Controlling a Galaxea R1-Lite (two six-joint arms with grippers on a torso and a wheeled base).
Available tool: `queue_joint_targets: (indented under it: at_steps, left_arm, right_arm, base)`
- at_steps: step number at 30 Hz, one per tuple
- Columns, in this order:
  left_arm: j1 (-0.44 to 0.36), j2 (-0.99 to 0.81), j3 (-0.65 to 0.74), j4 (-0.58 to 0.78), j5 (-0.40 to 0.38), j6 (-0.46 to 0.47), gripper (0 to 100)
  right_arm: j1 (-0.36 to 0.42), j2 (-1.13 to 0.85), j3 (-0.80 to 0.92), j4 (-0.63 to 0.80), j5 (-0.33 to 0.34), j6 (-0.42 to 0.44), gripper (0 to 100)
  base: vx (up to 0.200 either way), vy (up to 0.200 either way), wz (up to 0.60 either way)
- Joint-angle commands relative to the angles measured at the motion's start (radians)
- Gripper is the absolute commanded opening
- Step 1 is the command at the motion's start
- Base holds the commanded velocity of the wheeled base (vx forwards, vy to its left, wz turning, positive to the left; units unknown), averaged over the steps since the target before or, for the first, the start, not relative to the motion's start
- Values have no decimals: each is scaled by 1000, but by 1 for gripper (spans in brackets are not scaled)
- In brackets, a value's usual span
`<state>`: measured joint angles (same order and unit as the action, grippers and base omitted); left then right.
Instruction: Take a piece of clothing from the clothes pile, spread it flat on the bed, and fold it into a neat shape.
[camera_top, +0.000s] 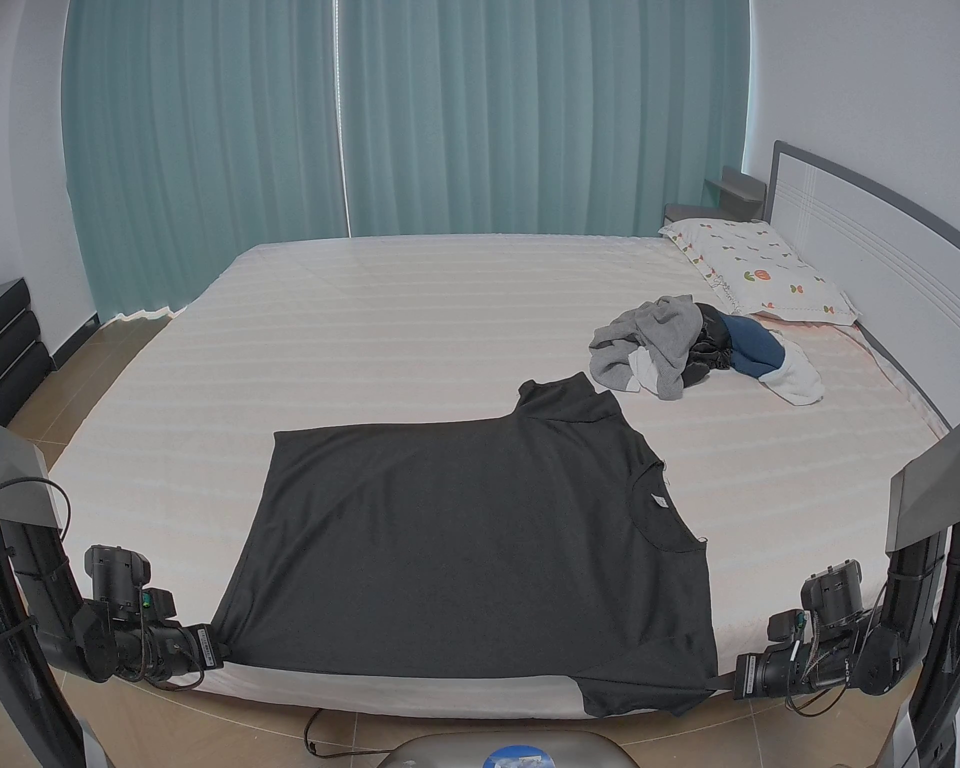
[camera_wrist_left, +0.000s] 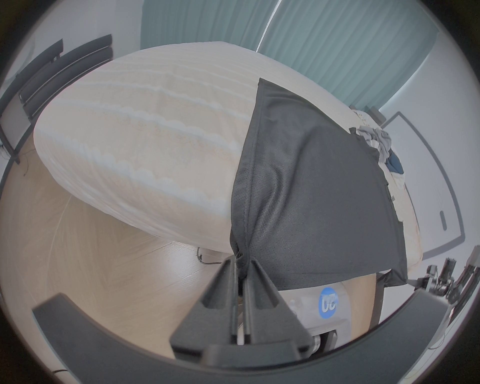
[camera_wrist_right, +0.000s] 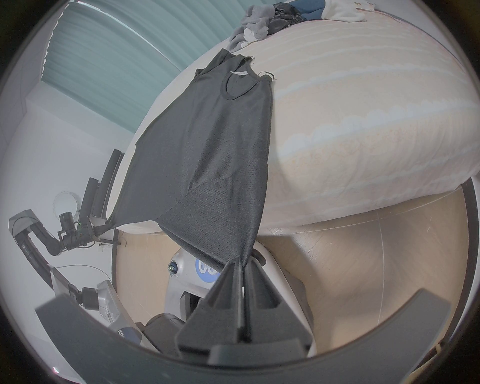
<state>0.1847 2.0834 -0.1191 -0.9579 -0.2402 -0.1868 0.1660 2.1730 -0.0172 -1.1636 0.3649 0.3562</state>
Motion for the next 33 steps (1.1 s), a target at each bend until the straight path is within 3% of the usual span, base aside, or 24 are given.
queue_joint_targets:
  at_steps: [1, 23, 33]
  left_arm:
    - [2, -3, 23, -1, 13, 24, 0]
    - [1, -46, 115, 11, 47, 171, 0]
    - [1, -92, 113, 8, 61, 162, 0]
  right_arm:
    - [1, -38, 17, 22, 0, -11, 0]
    - [1, -174, 17, 282, -1, -167, 0]
    - [-5, -251, 13, 240, 2, -166, 0]
  base:
    - [0, 0, 0]
    - [0, 0, 0]
    - [0, 0, 0]
